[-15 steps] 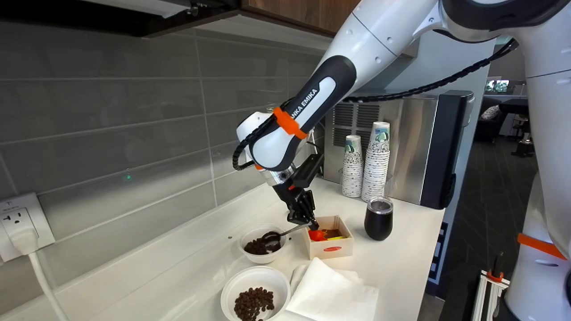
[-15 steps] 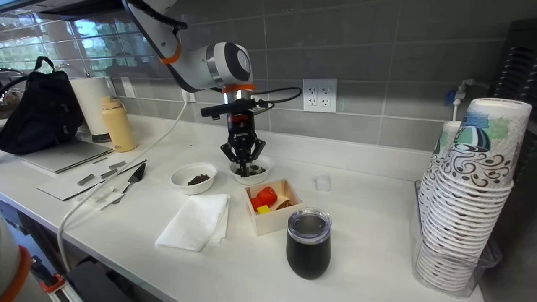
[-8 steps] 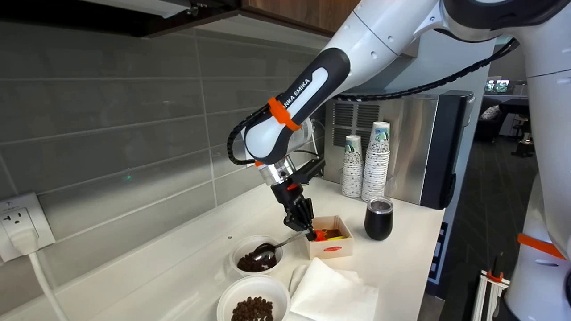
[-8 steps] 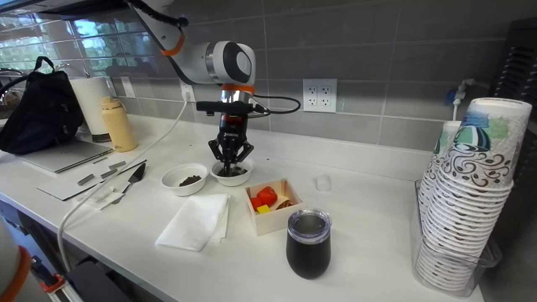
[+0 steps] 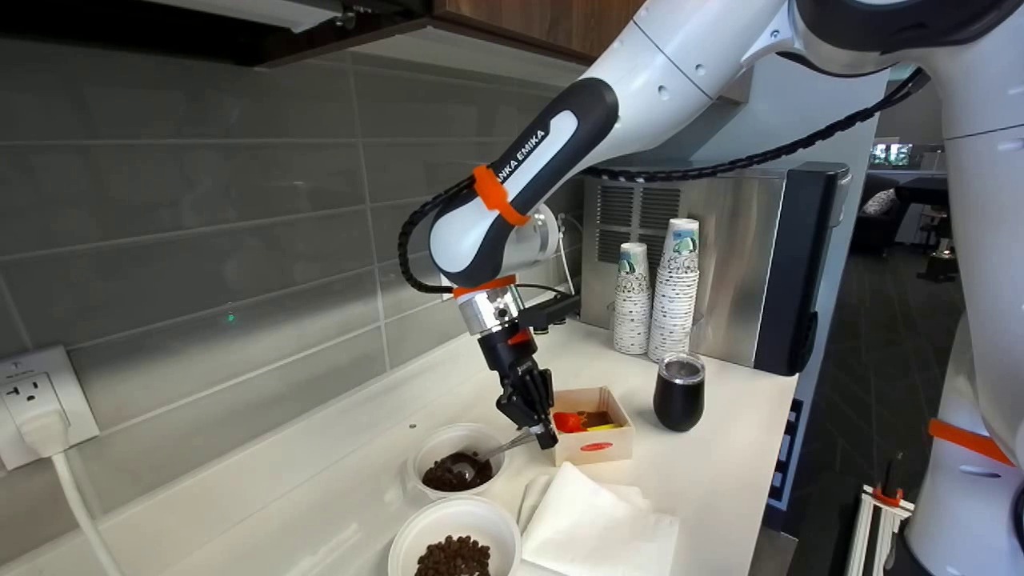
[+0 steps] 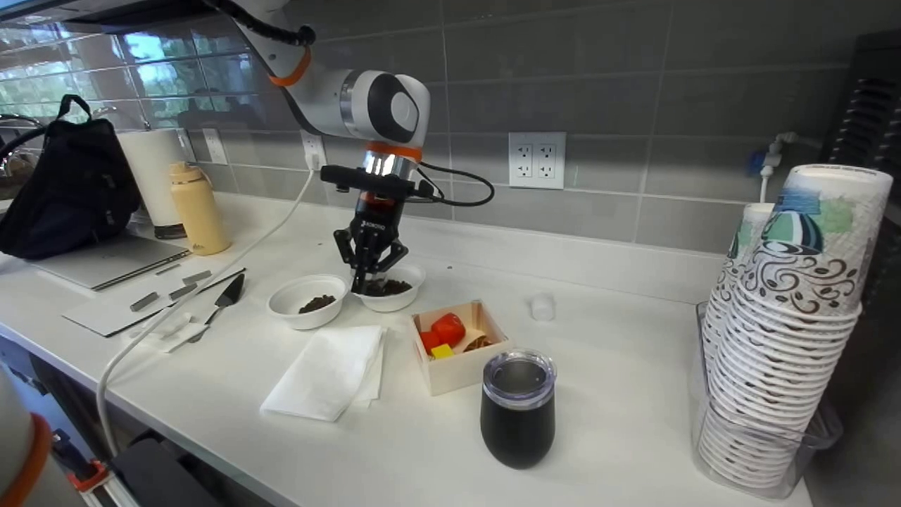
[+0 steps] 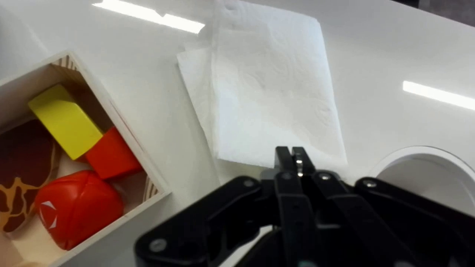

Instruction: Use the silver spoon to stir the contents in the white bowl on the right.

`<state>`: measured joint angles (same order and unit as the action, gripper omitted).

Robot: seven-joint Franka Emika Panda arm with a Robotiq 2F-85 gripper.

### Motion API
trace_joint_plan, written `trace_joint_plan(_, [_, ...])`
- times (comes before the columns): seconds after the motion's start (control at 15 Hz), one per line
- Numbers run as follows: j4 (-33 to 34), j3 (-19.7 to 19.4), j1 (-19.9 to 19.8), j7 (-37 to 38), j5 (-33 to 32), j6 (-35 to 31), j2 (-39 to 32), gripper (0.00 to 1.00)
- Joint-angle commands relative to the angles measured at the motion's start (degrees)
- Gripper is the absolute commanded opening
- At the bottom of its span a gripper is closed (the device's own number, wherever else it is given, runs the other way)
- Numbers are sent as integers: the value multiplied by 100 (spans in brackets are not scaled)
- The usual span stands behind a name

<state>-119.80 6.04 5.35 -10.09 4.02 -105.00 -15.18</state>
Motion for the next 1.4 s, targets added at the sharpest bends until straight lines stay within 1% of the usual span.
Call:
trace_joint_plan(0.0, [-4, -6, 87, 252, -352, -344, 105, 1])
trace_joint_plan(0.27, [-47, -47, 170, 578, -991, -546, 142, 1])
trace_joint_plan(0.47, [-26, -59, 180, 719, -1358, -386, 156, 1])
trace_joint_plan(0.6, [17, -49, 160, 689, -1431, -170, 166, 1])
trace_joint_plan(0.73, [51, -23, 113, 543, -1304, 48, 165, 1])
trace_joint_plan(1.13, [193, 51, -27, -212, -613, 707, 114, 1])
trace_joint_plan(1.27, [227, 63, -52, -426, -393, 799, 113, 1])
trace_joint_plan(1.33, [211, 65, -51, -476, -318, 727, 128, 1])
